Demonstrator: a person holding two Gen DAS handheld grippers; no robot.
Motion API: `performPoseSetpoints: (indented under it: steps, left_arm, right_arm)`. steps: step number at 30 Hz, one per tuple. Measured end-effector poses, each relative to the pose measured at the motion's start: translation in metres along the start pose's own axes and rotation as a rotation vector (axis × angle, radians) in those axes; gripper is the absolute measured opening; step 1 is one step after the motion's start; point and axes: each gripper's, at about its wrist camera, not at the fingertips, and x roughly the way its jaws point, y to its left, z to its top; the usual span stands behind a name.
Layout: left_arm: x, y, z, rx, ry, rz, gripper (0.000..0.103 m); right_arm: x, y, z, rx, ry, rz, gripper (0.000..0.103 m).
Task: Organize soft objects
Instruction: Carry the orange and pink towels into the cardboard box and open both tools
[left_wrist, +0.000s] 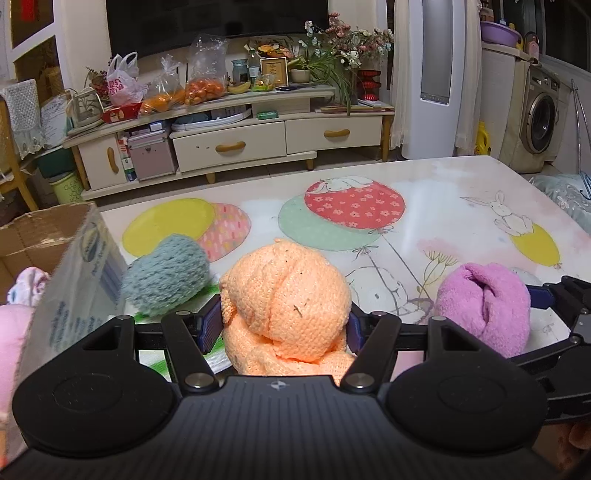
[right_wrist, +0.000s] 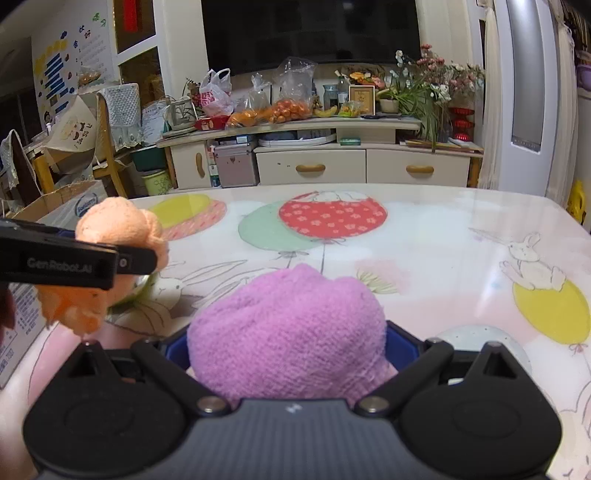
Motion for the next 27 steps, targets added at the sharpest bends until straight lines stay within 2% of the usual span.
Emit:
performPoseSetpoints:
  steps: [10,27]
  left_arm:
    - [-0.034,0.013,0.000,0.000,-0.033,0.044,0.079]
    - [-0.073,0.039,0.007,-0.021,-0.137,0.082,0.080]
  right_arm:
    - [-0.013,0.015,-0.003,-0.008,0.011,-0.005,0.098]
    - [-0.049,0.051,-0.002,-0.068,0.004,-0.039,0.097]
